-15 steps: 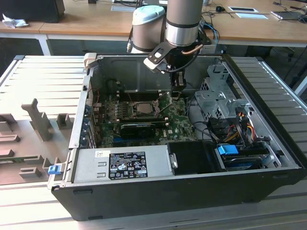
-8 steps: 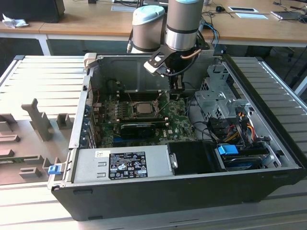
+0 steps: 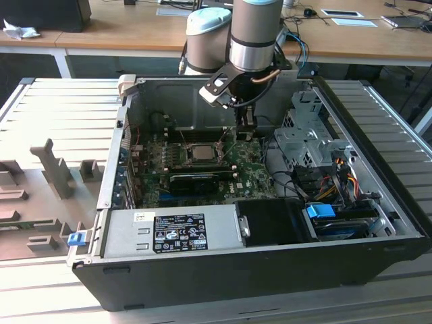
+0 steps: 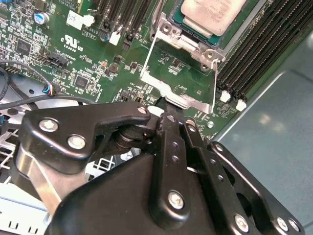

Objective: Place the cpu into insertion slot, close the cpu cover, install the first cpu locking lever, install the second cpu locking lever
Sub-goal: 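Close the cpu cover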

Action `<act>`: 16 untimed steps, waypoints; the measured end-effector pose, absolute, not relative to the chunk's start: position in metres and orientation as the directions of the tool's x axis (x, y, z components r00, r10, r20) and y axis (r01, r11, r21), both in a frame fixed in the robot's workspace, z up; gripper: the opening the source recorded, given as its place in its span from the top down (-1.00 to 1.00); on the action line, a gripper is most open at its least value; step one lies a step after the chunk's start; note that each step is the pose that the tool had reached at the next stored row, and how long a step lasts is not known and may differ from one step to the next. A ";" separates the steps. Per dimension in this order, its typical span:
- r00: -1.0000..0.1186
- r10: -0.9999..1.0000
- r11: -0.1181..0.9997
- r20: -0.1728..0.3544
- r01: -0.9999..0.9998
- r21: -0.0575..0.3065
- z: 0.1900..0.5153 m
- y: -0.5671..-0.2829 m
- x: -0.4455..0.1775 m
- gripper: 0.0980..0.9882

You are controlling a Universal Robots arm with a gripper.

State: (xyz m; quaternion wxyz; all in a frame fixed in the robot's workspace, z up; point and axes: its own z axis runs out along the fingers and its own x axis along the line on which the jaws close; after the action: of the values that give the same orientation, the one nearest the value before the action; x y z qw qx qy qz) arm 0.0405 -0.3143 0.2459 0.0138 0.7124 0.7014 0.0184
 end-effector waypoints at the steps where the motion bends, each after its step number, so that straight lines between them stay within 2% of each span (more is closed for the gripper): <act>1: 0.015 1.000 -0.016 0.007 0.999 0.045 0.246 -0.314 0.040 0.98; 16: 0.015 1.000 -0.016 0.007 0.999 0.045 0.246 -0.314 0.033 0.98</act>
State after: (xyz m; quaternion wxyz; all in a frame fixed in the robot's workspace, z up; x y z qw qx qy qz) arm 0.0327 -0.3144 0.2459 0.0138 0.7124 0.7014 0.0184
